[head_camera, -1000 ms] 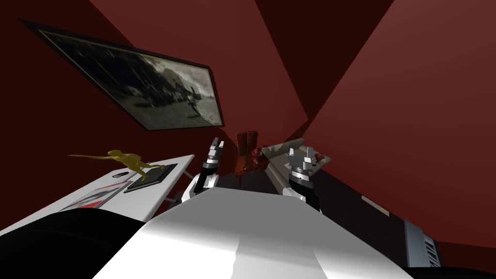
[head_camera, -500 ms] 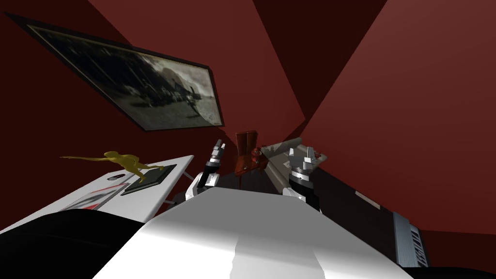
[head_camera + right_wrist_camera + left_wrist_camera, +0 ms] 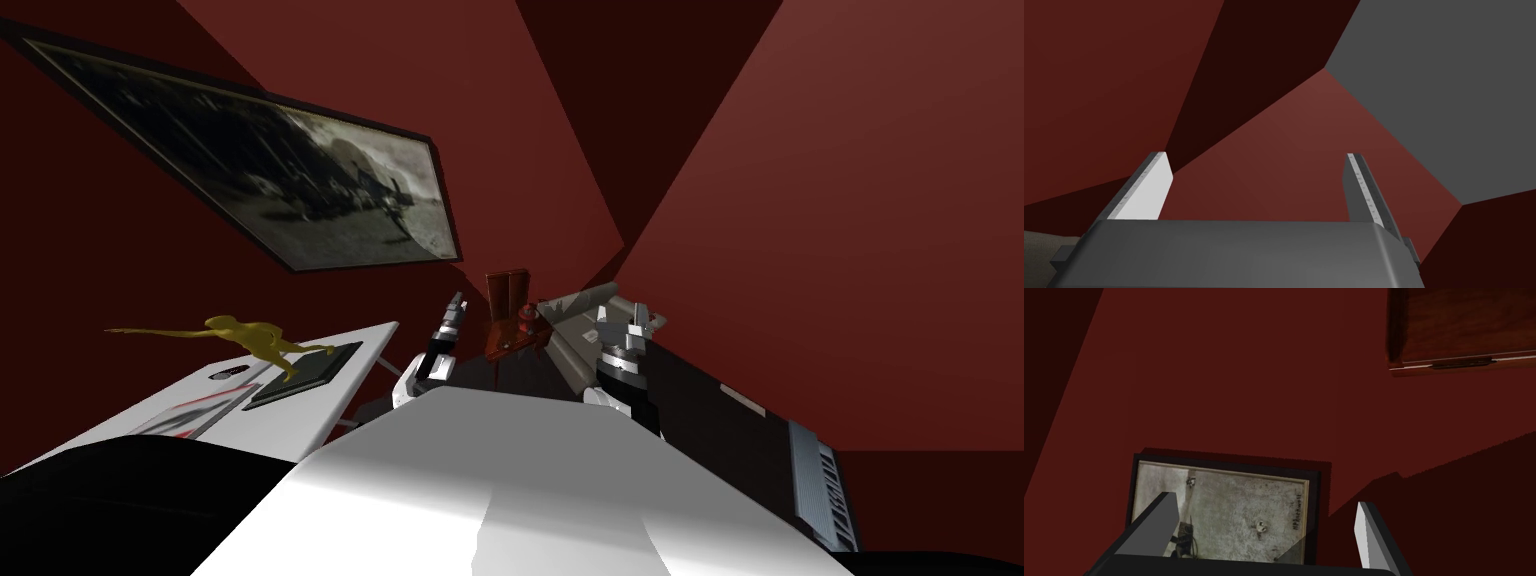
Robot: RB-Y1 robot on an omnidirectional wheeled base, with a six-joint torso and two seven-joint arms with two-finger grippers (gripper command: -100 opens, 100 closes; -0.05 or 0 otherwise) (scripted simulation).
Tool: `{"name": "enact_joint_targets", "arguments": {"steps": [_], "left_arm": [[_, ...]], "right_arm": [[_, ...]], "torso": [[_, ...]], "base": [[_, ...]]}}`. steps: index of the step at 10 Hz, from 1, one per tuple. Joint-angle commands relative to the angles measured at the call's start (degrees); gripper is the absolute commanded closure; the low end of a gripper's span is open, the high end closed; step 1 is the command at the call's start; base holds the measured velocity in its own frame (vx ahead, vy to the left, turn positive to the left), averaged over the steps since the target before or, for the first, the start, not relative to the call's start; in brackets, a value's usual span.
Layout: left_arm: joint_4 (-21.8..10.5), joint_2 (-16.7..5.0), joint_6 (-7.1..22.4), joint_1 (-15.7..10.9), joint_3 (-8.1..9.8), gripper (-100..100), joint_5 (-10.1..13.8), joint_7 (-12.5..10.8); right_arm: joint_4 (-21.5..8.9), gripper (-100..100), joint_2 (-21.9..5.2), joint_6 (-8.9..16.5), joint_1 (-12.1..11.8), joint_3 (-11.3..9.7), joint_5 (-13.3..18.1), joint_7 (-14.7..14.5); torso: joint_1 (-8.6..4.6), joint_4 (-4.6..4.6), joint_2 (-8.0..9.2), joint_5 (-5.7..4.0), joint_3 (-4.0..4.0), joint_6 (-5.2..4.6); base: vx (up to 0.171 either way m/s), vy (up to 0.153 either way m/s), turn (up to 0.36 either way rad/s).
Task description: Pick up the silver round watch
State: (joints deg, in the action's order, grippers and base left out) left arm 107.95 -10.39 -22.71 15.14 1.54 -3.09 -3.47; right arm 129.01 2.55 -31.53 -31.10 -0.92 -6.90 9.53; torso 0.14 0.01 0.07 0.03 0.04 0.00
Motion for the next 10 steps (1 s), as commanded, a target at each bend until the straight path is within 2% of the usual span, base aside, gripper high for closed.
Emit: {"name": "enact_joint_targets", "arguments": {"steps": [1, 2, 3, 4, 5, 6, 7, 9, 10], "left_arm": [[-2.9, -0.2, 2.9, -2.1, 0.4, -100, 0.5, 0.0], [-4.1, -0.2, 3.2, -2.1, 0.4, -100, 0.5, 0.0], [-5.7, -0.2, 5.0, -3.5, 0.62, -100, 0.8, 0.0], [-7.1, -0.2, 5.0, -3.5, 0.62, -100, 0.8, 0.0], [-9.4, -0.3, 6.9, -4.9, 0.83, -100, 1.1, 0.1], [-10.1, -0.3, 6.9, -4.9, 0.83, -100, 1.1, 0.1], [-12.4, -0.3, 8.8, -6.4, 1.03, -100, 1.4, 0.1], [-13.2, -0.3, 8.8, -6.4, 1.03, -100, 1.4, 0.1], [-14.6, -0.3, 10.7, -7.9, 1.22, -100, 1.8, 0.2]], "right_arm": [[0.0, 0, 0.0, 0.0, 0.0, 0.0, 0.0, 0.0], [0.0, 0, 0.0, 0.0, 0.0, 0.0, 0.0, 0.0], [0.0, 0, 0.0, 0.0, 0.0, 0.0, 0.0, 0.0], [0.0, 0, 0.0, 0.0, 0.0, 0.0, 0.0, 0.0], [0.0, 0, 0.0, 0.0, 0.0, 0.0, 0.0, 0.0], [0.0, 0, 0.0, 0.0, 0.0, 0.0, 0.0, 0.0], [0.0, 0, 0.0, 0.0, 0.0, 0.0, 0.0, 0.0], [0.0, 0, 0.0, 0.0, 0.0, 0.0, 0.0, 0.0], [0.0, 0, 0.0, 0.0, 0.0, 0.0, 0.0, 0.0]], "torso": [[0.0, 0.0, 0.0, 0.0, 0.0, 0.0], [-0.13, 0.0, -0.03, -0.02, -0.02, 0.0], [-0.16, -0.01, -0.05, -0.04, -0.03, 0.02], [-0.17, -0.01, -0.07, -0.04, -0.04, 0.0], [-0.17, -0.01, -0.06, -0.04, -0.03, 0.02], [-0.17, -0.01, -0.07, -0.04, -0.04, 0.01], [-0.16, -0.01, -0.08, -0.04, -0.04, 0.01], [-0.15, -0.01, -0.08, -0.04, -0.04, 0.02], [-0.15, -0.01, -0.08, -0.04, -0.04, 0.02]], "base": [[-0.02, -0.005, -0.069], [-0.008, -0.011, -0.031], [-0.012, -0.012, -0.039], [-0.009, -0.01, -0.031], [-0.007, -0.008, -0.025], [-0.005, -0.006, -0.017], [-0.01, -0.011, -0.034], [-0.002, -0.002, -0.006], [-0.011, -0.012, -0.037]]}}
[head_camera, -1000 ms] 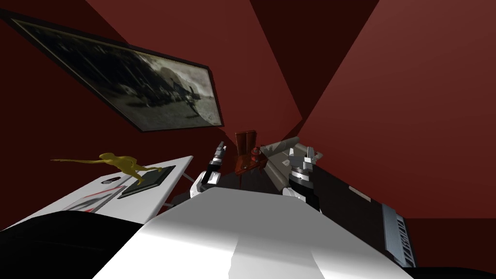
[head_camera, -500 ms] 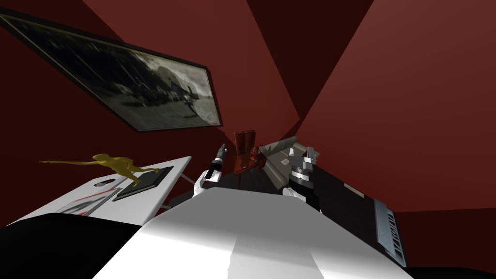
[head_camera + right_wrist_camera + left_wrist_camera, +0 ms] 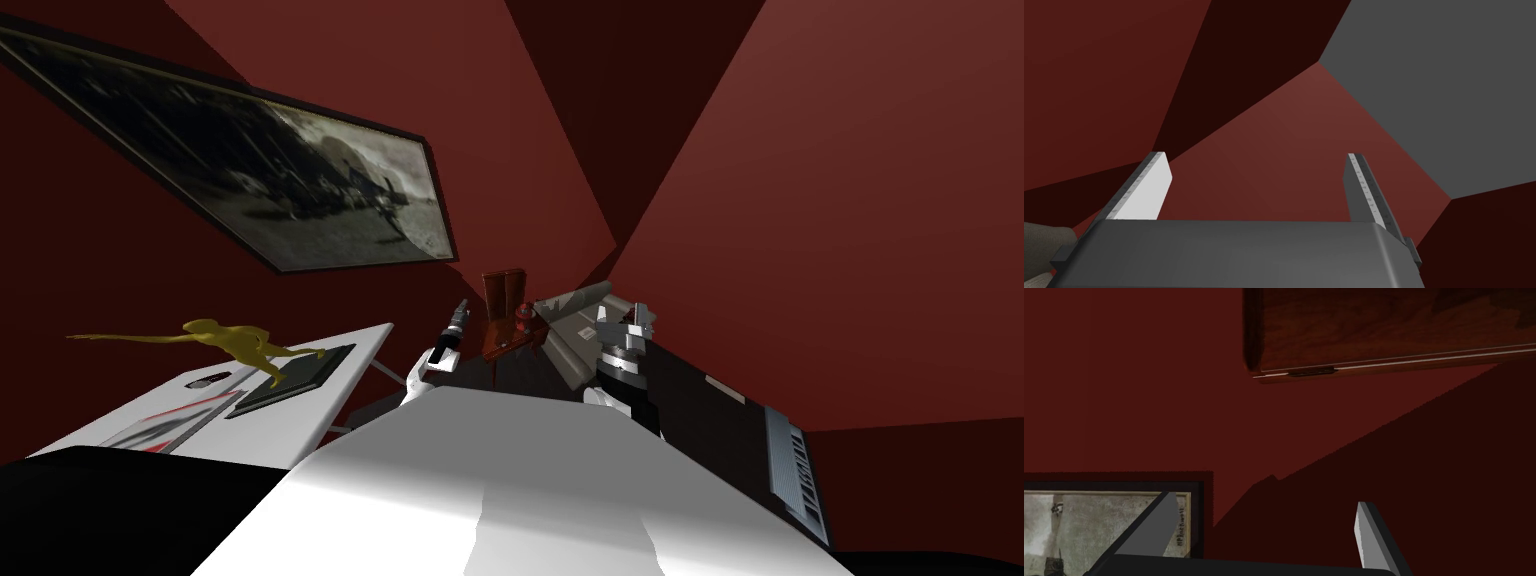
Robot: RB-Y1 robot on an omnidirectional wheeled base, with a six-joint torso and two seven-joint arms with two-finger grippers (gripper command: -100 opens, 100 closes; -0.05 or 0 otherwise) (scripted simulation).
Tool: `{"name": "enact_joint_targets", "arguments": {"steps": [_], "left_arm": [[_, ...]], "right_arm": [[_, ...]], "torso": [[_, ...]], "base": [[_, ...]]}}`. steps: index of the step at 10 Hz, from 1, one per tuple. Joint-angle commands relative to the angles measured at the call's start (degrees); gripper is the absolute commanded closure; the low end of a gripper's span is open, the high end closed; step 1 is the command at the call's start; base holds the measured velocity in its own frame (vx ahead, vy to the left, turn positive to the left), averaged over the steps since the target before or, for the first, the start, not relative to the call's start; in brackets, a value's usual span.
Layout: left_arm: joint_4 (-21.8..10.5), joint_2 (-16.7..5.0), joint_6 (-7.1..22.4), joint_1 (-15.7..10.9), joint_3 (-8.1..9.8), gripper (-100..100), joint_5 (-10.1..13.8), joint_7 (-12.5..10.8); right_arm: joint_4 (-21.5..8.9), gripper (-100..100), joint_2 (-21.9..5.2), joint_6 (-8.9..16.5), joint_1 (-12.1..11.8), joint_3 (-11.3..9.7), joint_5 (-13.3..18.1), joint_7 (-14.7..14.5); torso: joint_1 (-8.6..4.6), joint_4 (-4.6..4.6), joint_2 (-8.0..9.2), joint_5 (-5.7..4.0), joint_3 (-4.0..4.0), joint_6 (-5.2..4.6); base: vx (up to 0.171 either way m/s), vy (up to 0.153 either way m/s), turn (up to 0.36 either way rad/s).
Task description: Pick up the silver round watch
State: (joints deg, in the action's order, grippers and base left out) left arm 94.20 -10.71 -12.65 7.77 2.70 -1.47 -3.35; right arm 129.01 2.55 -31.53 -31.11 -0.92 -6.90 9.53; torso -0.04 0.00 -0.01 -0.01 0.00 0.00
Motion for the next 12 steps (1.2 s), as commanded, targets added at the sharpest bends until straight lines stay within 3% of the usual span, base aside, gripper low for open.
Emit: {"name": "enact_joint_targets", "arguments": {"steps": [1, 9, 12], "left_arm": [[-2.7, 0.1, 0.7, -0.5, 0.06, -100, 0.1, 0.1], [-2.7, 0.1, 0.7, -0.5, 0.06, -100, 0.1, 0.1], [-6.4, -0.2, 5.0, -2.8, 0.93, -100, 0.3, 1.2]], "right_arm": [[0.0, 0, 0.0, 0.0, 0.0, 0.0, 0.0, 0.0], [0.0, 0, 0.0, 0.0, 0.0, 0.0, 0.0, 0.0], [0.0, 0, 0.0, 0.0, 0.0, 0.0, 0.0, 0.0]], "torso": [[0.0, 0.0, 0.0, 0.0, 0.0, 0.0], [0.03, 0.0, 0.0, 0.0, 0.0, 0.02], [0.03, 0.0, -0.01, 0.0, -0.01, 0.01]], "base": [[0.0, 0.0, 0.0], [0.0, 0.0, -0.001], [0.001, -0.004, -0.028]]}}
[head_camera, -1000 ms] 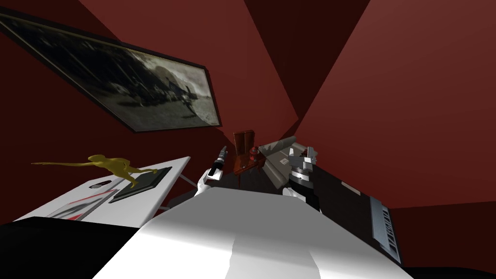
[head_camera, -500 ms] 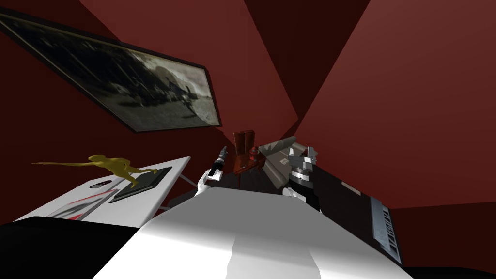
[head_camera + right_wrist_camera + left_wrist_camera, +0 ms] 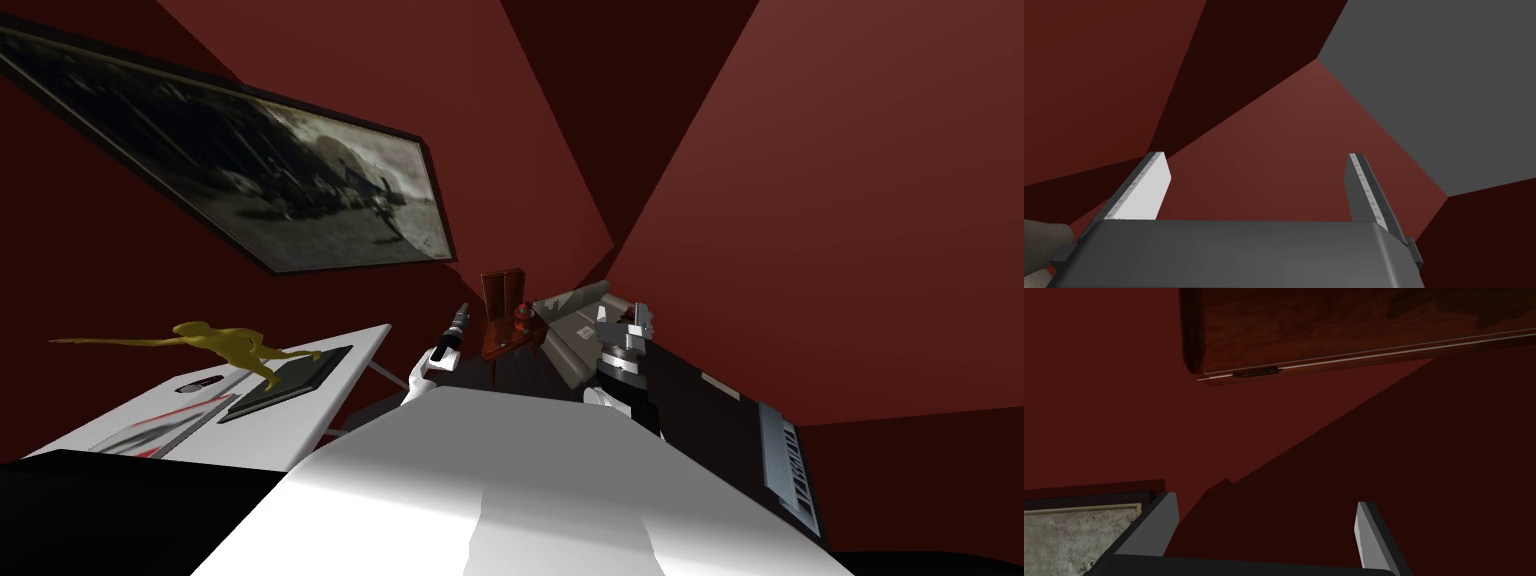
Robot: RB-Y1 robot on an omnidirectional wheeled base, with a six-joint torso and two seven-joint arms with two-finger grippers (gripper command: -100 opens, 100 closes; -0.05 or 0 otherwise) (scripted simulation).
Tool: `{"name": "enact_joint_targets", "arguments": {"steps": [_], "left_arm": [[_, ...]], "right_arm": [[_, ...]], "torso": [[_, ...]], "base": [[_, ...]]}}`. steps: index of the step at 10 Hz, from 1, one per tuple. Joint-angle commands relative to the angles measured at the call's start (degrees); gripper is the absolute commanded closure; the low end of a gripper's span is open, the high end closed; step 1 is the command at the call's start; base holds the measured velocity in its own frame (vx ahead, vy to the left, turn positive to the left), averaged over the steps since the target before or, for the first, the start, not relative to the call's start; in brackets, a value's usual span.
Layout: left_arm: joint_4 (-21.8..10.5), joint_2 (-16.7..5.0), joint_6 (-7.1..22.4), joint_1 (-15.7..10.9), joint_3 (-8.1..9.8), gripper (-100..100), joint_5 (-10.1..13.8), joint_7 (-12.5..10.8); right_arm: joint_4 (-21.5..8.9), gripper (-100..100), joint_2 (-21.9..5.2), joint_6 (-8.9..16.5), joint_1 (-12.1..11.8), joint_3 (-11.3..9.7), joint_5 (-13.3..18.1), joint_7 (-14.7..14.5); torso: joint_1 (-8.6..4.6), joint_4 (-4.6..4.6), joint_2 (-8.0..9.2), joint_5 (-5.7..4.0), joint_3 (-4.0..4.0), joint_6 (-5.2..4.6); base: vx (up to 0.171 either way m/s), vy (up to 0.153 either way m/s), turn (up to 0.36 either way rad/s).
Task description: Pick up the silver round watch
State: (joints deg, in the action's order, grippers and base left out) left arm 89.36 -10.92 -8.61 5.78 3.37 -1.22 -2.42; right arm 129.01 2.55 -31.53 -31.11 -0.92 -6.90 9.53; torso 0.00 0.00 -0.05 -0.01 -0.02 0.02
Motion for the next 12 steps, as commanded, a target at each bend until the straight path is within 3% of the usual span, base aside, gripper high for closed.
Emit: {"name": "enact_joint_targets", "arguments": {"steps": [1, 2, 3, 4, 11, 12], "left_arm": [[-2.5, 0.1, 2.0, -1.4, 0.47, -100, 0.1, 0.6], [-2.5, 0.1, 2.0, -1.4, 0.47, -100, 0.1, 0.6], [-4.7, 0.3, 4.5, -2.7, 0.91, -100, 0.2, 1.1], [-4.7, 0.3, 4.5, -2.7, 0.91, -100, 0.2, 1.1], [-14.4, 1.0, 14.5, -7.7, 2.28, -100, 0.8, 2.7], [-14.4, 1.0, 14.6, -7.7, 2.28, -100, 0.8, 2.7]], "right_arm": [[0.0, 0, 0.0, 0.0, 0.0, 0.0, 0.0, 0.0], [0.0, 0, 0.0, 0.0, 0.0, 0.0, 0.0, 0.0], [0.0, 0, 0.0, 0.0, 0.0, 0.0, 0.0, 0.0], [0.0, 0, 0.0, 0.0, 0.0, 0.0, 0.0, 0.0], [0.0, 0, 0.0, 0.0, 0.0, 0.0, 0.0, 0.0], [0.0, 0, 0.0, 0.0, 0.0, 0.0, 0.0, 0.0]], "torso": [[0.0, 0.0, 0.0, 0.0, 0.0, 0.0], [0.03, -0.01, -0.06, 0.01, -0.03, 0.0], [0.04, -0.02, -0.06, 0.01, -0.04, 0.01], [0.05, -0.03, -0.11, 0.01, -0.06, -0.01], [-0.05, -0.03, -0.14, -0.01, -0.08, 0.0], [-0.08, -0.04, -0.13, -0.01, -0.08, 0.01]], "base": [[0.026, 0.009, -0.047], [0.022, 0.011, -0.017], [0.035, 0.011, -0.06], [0.033, 0.01, -0.039], [0.038, -0.005, -0.03], [0.023, -0.019, -0.004]]}}
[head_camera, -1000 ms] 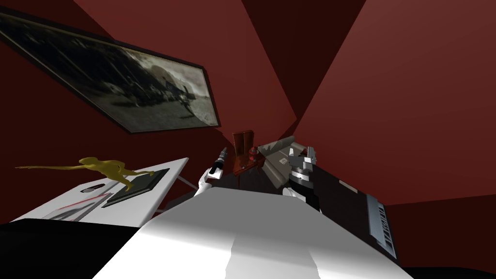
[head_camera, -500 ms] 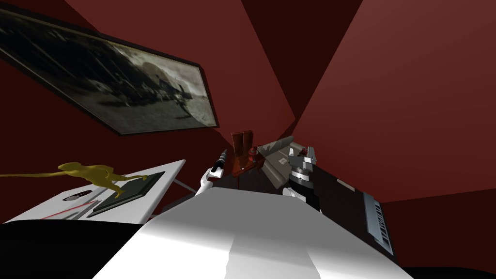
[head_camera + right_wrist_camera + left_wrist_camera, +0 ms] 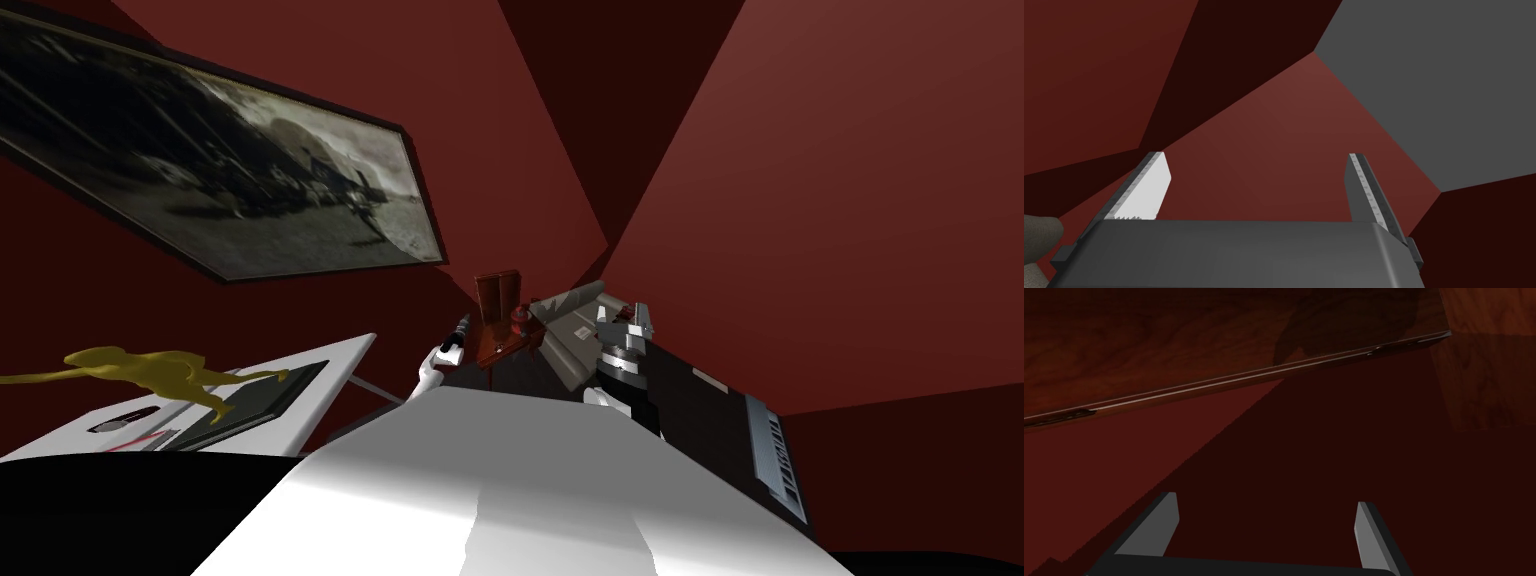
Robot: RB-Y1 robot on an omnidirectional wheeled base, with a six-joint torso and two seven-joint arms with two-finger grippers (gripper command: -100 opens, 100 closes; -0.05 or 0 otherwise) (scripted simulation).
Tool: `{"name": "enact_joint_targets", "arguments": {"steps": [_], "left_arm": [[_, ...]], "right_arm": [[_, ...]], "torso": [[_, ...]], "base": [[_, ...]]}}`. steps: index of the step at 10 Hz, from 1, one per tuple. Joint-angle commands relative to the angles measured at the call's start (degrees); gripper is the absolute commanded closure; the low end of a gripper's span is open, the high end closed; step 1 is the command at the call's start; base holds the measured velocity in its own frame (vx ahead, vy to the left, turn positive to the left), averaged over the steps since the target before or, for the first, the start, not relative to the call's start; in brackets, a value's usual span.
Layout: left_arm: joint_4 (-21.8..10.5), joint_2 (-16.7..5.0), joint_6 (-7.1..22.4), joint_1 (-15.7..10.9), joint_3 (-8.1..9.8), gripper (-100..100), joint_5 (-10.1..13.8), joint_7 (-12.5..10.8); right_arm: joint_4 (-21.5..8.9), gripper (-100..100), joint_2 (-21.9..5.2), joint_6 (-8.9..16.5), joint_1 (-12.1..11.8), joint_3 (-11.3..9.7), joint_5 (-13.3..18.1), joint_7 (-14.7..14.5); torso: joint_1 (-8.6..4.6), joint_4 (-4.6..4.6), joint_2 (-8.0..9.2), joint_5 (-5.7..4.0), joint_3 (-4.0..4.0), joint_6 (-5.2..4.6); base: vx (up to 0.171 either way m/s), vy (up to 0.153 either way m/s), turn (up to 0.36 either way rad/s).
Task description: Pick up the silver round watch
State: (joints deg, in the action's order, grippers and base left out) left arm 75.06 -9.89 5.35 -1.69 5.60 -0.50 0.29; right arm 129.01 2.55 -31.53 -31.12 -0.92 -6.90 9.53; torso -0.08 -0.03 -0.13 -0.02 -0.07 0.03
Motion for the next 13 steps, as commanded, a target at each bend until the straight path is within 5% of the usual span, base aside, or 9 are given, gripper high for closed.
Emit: {"name": "enact_joint_targets", "arguments": {"steps": [1, 13], "left_arm": [[-1.7, 0.0, 2.2, -0.9, 0.19, -100, 0.1, 0.1], [-19.1, 2.1, 19.0, -7.4, 0.44, -100, 1.8, -0.8]], "right_arm": [[0.0, 0, 0.0, 0.0, 0.0, 0.0, 0.0, 0.0], [0.0, 0, 0.0, 0.0, 0.0, 0.0, 0.0, 0.0]], "torso": [[0.0, 0.0, 0.0, 0.0, 0.0, 0.0], [-0.13, -0.01, -0.01, -0.03, -0.01, 0.0]], "base": [[0.015, -0.016, -0.009], [0.03, -0.045, 0.008]]}}
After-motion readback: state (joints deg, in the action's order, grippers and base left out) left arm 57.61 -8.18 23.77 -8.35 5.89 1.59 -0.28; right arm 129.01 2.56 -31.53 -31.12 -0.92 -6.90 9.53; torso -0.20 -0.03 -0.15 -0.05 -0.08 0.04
